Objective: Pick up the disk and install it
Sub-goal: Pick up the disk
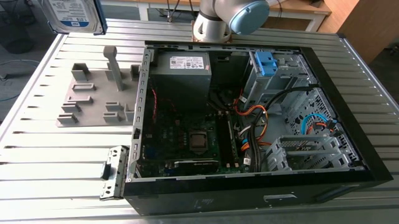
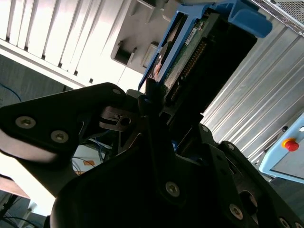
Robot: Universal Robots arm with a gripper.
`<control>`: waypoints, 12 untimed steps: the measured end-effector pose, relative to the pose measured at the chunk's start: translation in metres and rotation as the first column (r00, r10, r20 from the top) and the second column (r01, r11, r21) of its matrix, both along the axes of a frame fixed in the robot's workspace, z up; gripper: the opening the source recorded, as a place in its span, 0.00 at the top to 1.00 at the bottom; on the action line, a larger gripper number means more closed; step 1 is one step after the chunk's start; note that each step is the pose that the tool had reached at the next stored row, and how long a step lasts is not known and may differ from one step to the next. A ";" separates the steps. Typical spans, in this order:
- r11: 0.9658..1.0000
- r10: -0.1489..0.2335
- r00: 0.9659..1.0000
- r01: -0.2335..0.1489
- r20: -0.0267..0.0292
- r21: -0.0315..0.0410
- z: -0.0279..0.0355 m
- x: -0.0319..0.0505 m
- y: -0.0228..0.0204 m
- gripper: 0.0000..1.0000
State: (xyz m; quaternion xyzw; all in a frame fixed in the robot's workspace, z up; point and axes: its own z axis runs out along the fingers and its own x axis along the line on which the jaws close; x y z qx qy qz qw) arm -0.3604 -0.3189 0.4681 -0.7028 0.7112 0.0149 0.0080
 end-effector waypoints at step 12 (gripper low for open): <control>1.000 0.000 1.000 0.000 0.000 0.000 0.0000 0.0000 -0.0048 0.64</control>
